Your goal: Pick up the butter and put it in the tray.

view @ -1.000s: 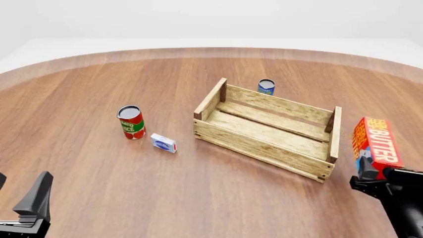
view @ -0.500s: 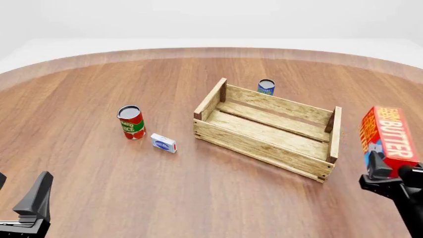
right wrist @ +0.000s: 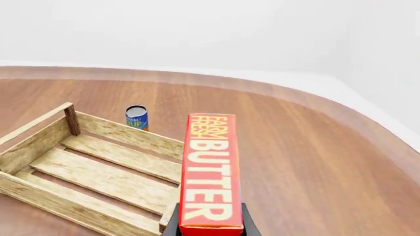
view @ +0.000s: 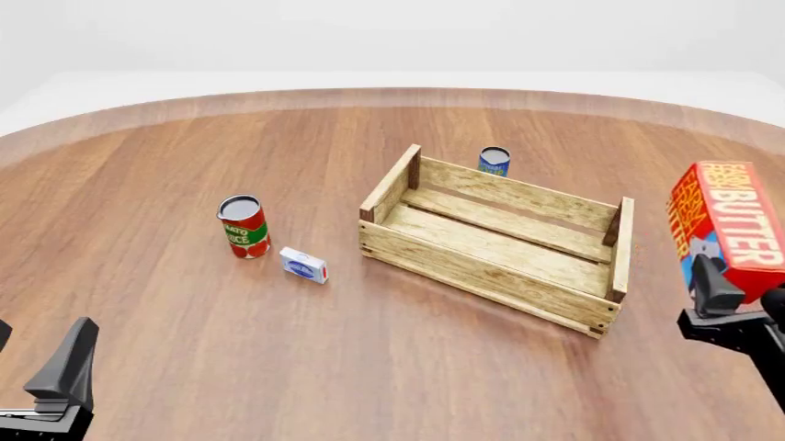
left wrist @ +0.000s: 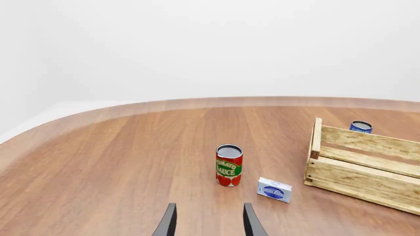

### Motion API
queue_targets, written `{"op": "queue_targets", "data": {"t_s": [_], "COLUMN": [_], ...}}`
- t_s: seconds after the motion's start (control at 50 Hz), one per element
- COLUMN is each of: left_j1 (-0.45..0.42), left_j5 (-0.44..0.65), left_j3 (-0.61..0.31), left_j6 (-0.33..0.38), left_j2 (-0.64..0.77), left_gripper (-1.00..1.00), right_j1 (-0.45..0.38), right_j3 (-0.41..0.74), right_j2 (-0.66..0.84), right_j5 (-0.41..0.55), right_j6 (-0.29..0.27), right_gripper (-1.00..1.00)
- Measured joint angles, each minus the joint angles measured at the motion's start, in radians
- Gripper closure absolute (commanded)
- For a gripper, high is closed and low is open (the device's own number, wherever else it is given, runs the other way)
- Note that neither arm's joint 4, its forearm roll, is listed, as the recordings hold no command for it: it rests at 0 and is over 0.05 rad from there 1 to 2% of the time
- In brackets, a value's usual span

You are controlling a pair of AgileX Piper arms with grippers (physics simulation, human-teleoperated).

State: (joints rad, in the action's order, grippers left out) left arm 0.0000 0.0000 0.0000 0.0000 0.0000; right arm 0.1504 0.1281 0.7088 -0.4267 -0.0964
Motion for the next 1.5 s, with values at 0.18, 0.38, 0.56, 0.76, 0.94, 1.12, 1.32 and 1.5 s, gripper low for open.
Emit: {"op": "queue_targets", "data": {"t_s": [0.18, 0.38, 0.56, 0.76, 0.94, 1.12, 1.32, 1.5], "left_j1": [0.000, 0.000, 0.000, 0.000, 0.000, 0.000, 0.000, 0.000], "left_j5": [0.000, 0.000, 0.000, 0.000, 0.000, 0.000, 0.000, 0.000], "left_j3": [0.000, 0.000, 0.000, 0.000, 0.000, 0.000, 0.000, 0.000], "left_j6": [0.000, 0.000, 0.000, 0.000, 0.000, 0.000, 0.000, 0.000], "left_j2": [0.000, 0.000, 0.000, 0.000, 0.000, 0.000, 0.000, 0.000], "left_gripper": [-1.00, -1.00, -1.00, -1.00, -1.00, -1.00, -1.00, -1.00], "right_j1": [-0.035, -0.076, -0.112, -0.142, -0.176, -0.213, -0.242, -0.259], "right_j3": [0.040, 0.084, 0.124, 0.172, 0.221, 0.259, 0.294, 0.317], "right_j2": [-0.035, -0.023, 0.008, 0.065, 0.128, 0.193, 0.265, 0.322], "right_j5": [0.059, 0.081, 0.083, 0.075, 0.068, 0.055, 0.034, 0.012], "right_j6": [-0.017, -0.033, -0.047, -0.053, -0.061, -0.064, -0.058, -0.053], "right_gripper": [1.00, 1.00, 1.00, 1.00, 1.00, 1.00, 1.00, 1.00]}}
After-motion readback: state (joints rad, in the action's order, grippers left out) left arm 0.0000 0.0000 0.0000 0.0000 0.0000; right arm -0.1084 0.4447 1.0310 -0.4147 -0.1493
